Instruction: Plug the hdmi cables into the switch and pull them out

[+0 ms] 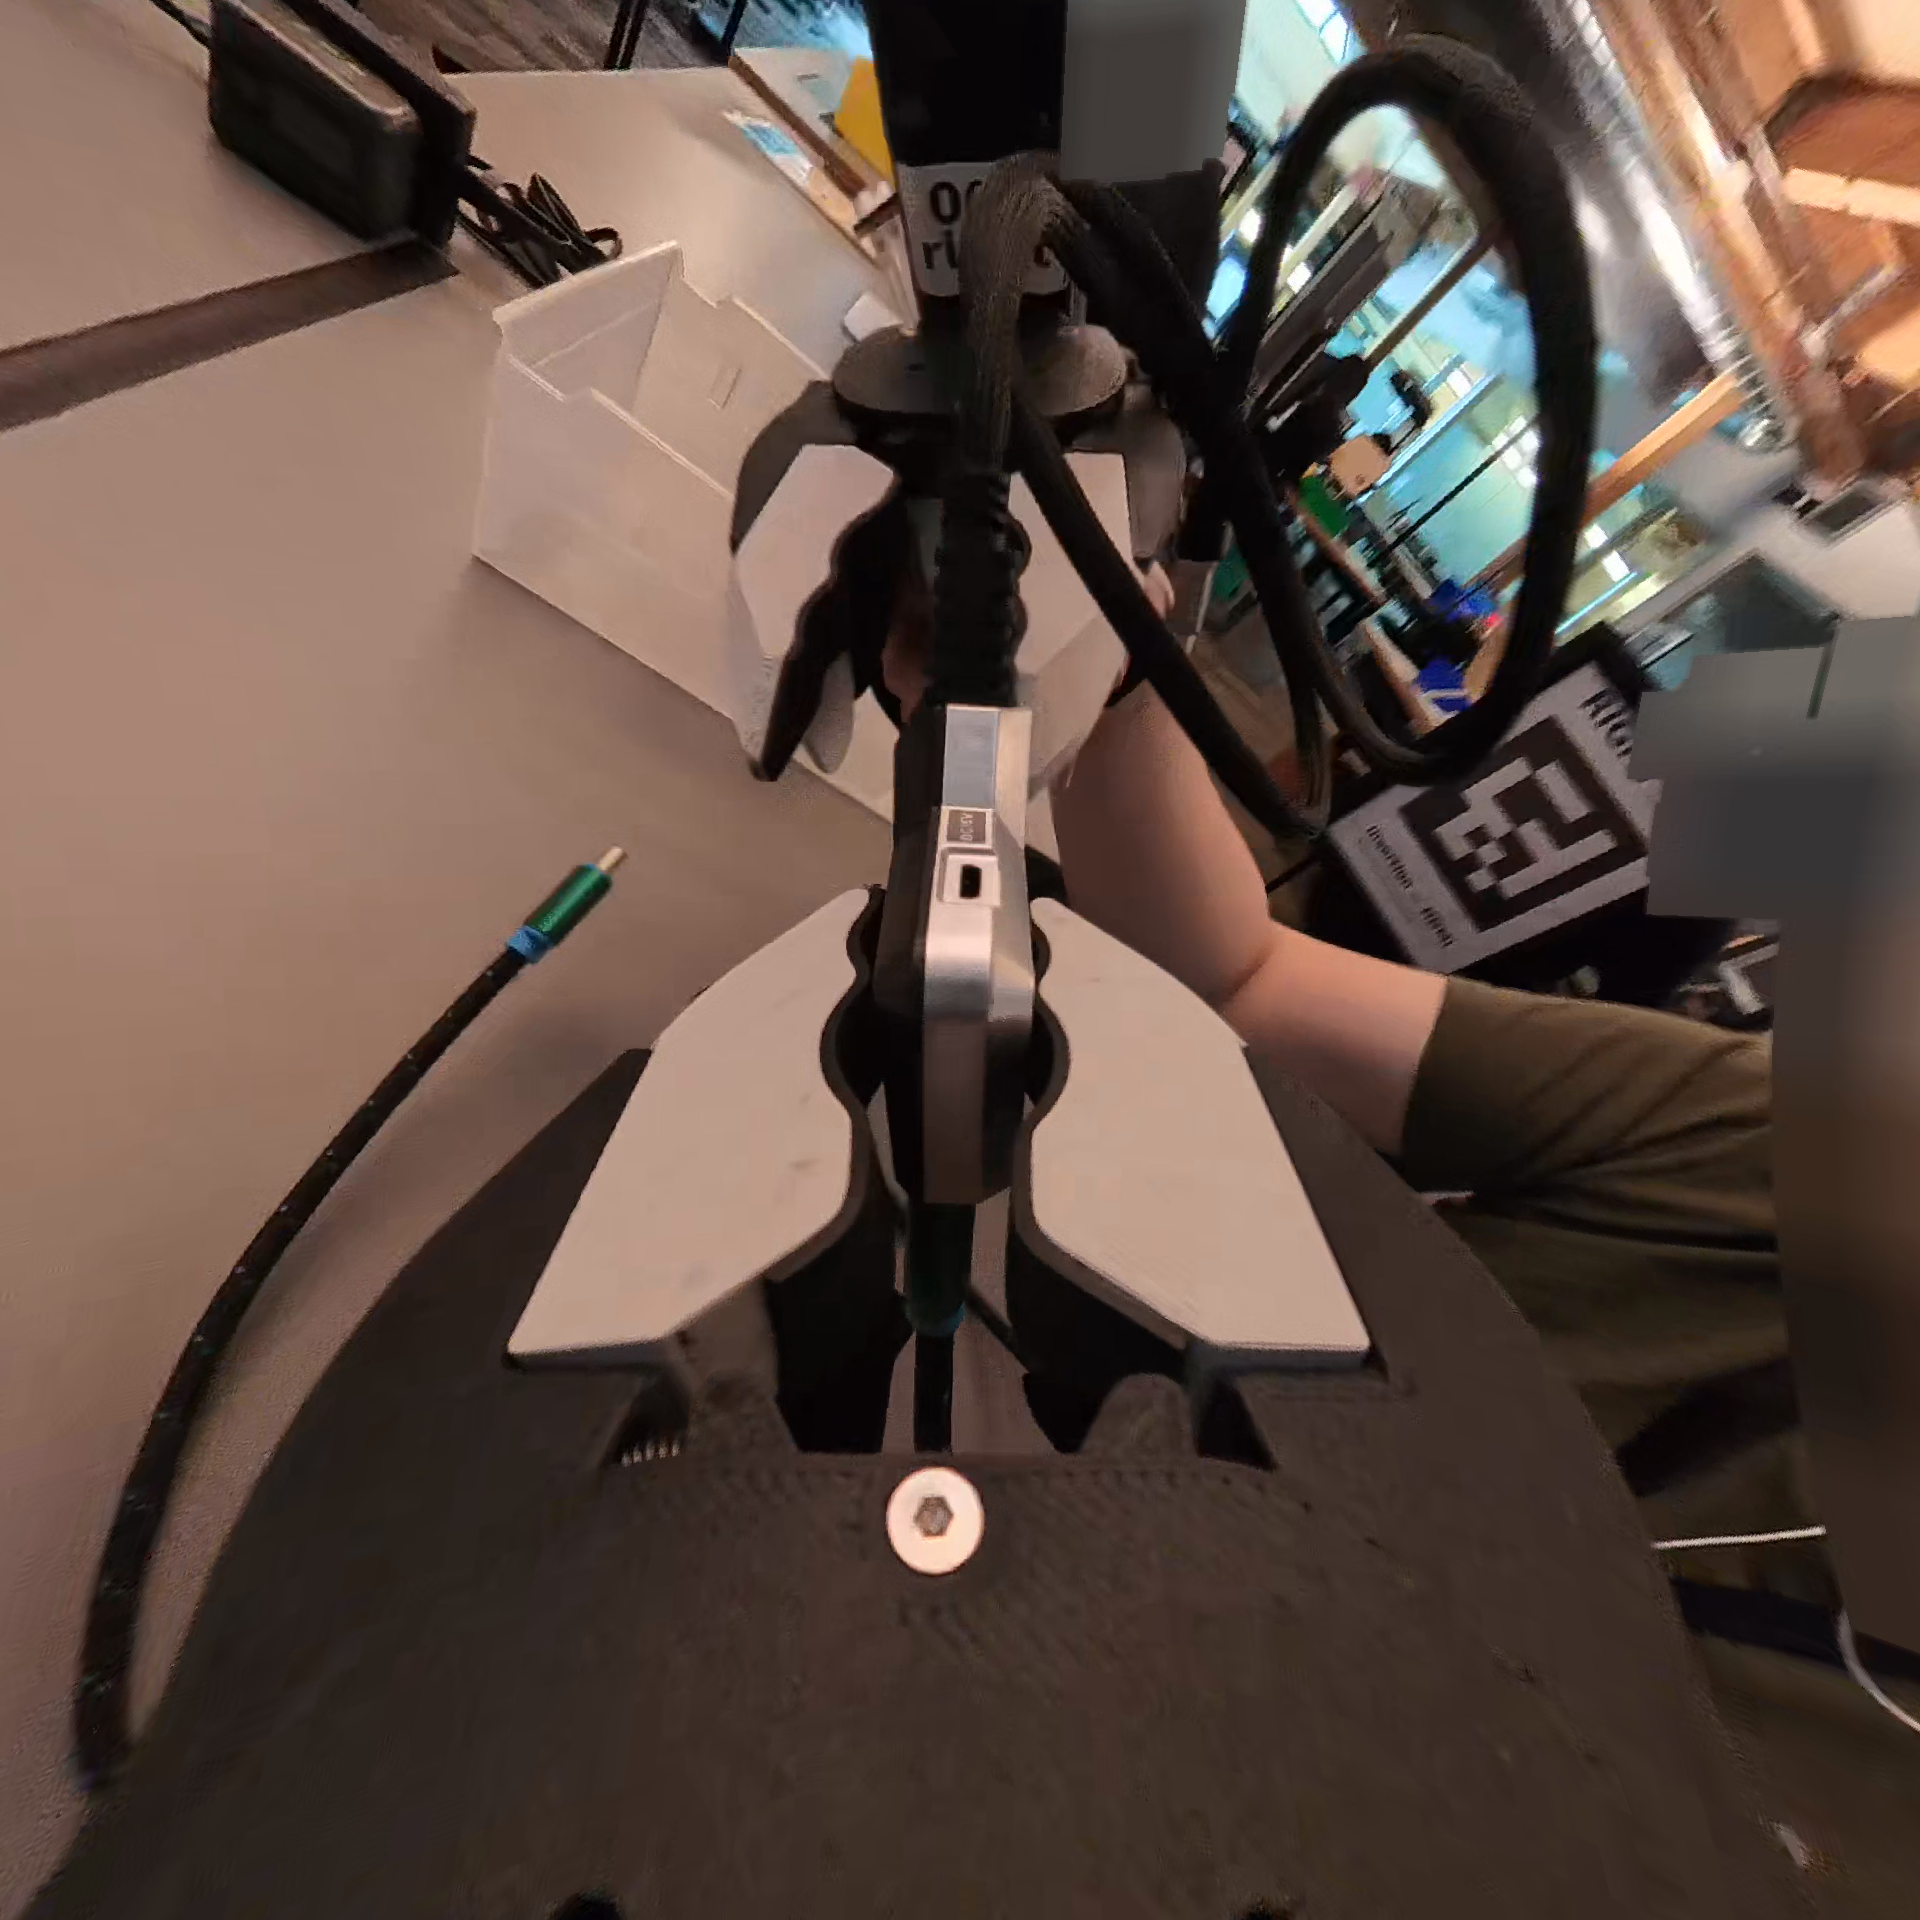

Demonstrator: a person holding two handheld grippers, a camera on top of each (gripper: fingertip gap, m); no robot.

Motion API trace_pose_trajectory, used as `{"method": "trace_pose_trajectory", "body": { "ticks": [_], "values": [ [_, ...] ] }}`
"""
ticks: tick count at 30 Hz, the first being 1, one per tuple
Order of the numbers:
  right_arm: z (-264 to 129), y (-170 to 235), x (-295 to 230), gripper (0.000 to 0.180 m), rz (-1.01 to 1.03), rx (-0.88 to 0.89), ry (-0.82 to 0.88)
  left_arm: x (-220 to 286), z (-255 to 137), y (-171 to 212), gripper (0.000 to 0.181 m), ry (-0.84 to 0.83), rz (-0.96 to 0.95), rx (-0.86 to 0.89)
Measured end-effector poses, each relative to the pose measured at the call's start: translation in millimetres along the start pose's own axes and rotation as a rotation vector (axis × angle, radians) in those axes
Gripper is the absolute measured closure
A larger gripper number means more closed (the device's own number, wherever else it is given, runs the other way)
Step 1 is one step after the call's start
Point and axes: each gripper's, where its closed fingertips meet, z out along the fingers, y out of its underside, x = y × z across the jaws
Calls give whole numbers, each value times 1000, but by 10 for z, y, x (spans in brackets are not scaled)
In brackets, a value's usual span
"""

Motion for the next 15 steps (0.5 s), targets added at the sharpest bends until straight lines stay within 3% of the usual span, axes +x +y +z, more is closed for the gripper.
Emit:
{"method": "trace_pose_trajectory", "body": {
  "ticks": [2, 8, 12, 15],
  "values": [
    [-76, 87, 47, 136, 55, -61, 19, 5, -11, -4, 160, 68, -53, 22],
    [-446, 579, 742, 141, 197, -283, 377, 108, -211, -174, 160, 212, -168, 147],
    [-674, 554, 1002, 143, 206, -265, 562, 161, -391, -343, 160, 282, -250, 273],
    [-1013, 205, 1145, 145, 107, -93, 774, 123, -564, -509, 160, 325, -334, 426]
  ]
}}
